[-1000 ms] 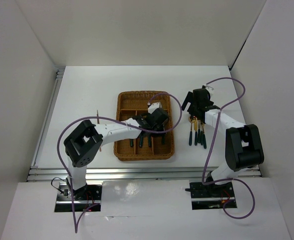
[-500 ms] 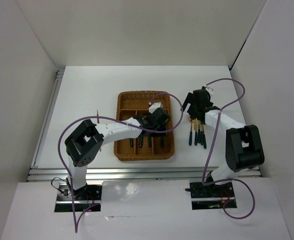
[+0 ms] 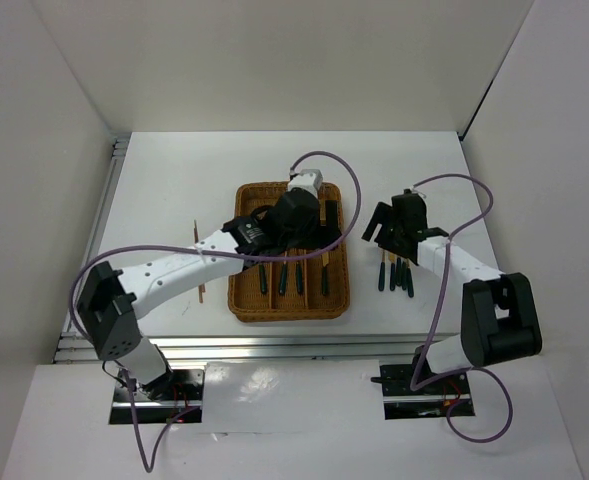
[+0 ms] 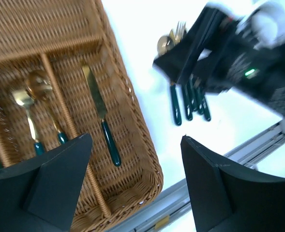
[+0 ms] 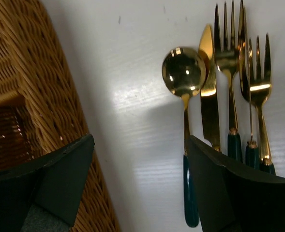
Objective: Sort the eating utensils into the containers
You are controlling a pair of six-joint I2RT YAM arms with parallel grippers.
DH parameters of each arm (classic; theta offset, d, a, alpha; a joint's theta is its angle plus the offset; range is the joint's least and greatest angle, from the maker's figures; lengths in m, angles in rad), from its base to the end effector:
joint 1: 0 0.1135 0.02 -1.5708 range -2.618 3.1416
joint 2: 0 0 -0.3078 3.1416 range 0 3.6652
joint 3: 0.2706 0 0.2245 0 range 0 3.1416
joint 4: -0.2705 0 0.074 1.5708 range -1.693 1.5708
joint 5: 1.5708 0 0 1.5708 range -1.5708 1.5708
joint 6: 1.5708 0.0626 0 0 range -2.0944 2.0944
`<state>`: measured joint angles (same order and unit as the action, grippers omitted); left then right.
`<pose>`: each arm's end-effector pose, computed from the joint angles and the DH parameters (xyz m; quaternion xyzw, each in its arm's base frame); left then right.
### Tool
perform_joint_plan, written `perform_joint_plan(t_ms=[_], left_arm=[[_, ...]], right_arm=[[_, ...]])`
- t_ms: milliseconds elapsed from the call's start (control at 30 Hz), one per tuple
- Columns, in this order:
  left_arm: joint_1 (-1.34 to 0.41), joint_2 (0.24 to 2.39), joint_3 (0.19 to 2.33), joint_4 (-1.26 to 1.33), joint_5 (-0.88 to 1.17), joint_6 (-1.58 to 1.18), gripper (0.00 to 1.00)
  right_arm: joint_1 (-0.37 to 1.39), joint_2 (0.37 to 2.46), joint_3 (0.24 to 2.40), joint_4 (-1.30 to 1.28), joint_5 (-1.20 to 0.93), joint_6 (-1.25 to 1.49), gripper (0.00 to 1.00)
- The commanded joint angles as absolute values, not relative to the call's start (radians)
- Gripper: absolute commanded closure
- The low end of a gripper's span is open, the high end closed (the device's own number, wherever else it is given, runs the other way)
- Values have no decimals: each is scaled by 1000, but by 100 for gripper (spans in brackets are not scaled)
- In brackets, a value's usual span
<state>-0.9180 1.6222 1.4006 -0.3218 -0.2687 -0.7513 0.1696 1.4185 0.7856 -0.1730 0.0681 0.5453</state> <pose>0.2410 -0.2878 0.3624 0.0063 0.8655 -0.2826 0.4134 0.2745 0.0427 0.2397 0.1856 0.9085 0.1009 0.3605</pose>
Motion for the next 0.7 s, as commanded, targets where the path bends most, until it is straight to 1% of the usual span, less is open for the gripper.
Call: perform_joint_plan(t_ms=[0, 67, 233, 333, 367, 667], left_arm=[[-922, 1551, 1361, -342, -317, -698, 11], [-922, 1514, 1333, -342, -357, -698, 8], [-911, 1453, 1264, -377, -410, -709, 4], [-902, 1405, 1223, -377, -420, -709, 2], [-890, 1394, 1213, -377, -429, -709, 0], [-819, 1310, 1148, -396, -430, -718, 0]], right_arm=[[163, 1385, 758, -215, 32, 557, 16], [163, 1376, 749, -239, 32, 557, 17], [163, 1309, 736, -276, 66, 557, 18], [163, 1299, 715, -285, 66, 557, 20], [163, 1299, 715, -294, 66, 557, 22], [163, 1353, 704, -314, 86, 548, 26]])
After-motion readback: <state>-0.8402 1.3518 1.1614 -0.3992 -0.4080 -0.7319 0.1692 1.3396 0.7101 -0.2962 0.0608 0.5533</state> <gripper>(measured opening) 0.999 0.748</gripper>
